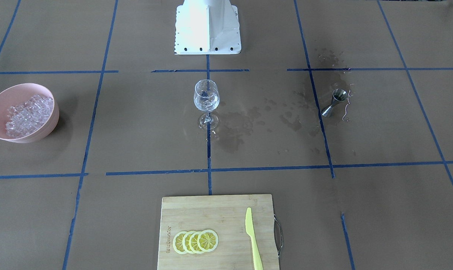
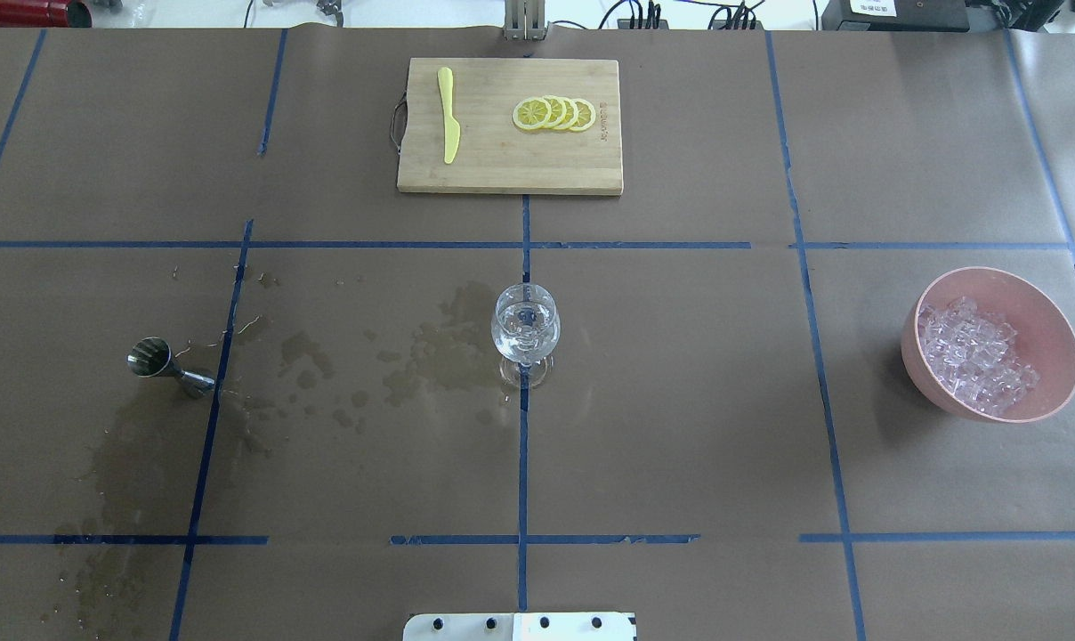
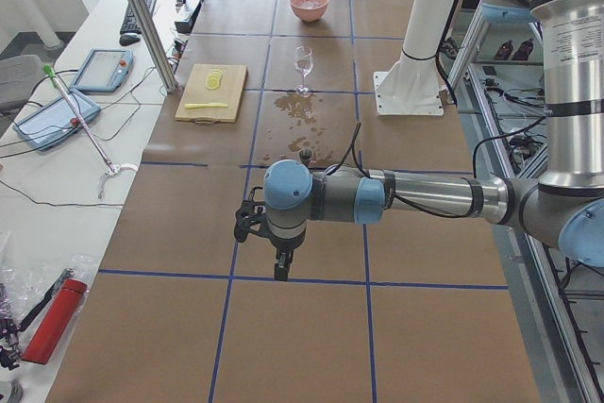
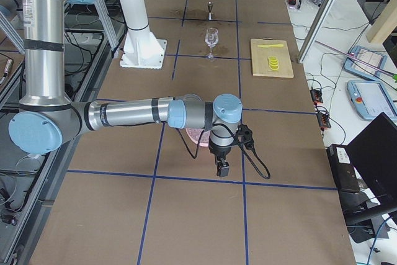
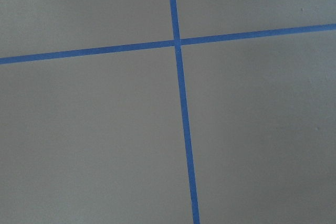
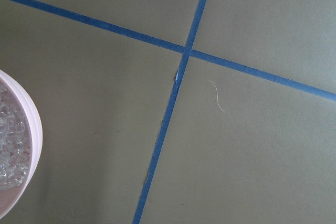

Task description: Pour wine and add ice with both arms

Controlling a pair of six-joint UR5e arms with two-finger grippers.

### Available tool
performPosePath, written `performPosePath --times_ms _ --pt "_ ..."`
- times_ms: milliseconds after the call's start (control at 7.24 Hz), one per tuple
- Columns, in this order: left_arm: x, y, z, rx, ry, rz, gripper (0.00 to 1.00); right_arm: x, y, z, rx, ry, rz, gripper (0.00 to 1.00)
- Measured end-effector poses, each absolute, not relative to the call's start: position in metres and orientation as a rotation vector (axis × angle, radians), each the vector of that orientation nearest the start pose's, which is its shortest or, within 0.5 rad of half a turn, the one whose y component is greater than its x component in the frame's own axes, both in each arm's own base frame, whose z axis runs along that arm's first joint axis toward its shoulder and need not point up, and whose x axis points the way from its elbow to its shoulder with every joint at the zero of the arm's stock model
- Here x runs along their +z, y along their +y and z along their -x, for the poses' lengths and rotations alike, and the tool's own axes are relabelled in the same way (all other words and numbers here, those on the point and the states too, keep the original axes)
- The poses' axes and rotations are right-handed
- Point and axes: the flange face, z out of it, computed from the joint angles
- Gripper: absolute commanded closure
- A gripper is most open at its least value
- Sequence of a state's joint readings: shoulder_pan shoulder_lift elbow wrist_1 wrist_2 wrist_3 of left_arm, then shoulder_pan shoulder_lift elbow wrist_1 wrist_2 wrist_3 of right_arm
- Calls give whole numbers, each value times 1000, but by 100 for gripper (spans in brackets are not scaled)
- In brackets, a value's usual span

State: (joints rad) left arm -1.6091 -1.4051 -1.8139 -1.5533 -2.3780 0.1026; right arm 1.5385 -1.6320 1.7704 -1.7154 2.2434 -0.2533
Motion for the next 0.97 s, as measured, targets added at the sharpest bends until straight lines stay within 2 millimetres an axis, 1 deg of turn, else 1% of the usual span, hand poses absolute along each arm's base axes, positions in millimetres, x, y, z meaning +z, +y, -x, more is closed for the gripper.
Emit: performPosePath --times_ms 414,690,966 --pt "613 -423 78 90 800 -124 0 616 -461 -57 -262 -688 -59 0" --pt "614 -422 78 89 801 -123 0 631 -449 -59 -254 -683 -30 0" --pt "614 -421 77 88 802 -121 0 633 -440 -57 -237 -706 -20 0"
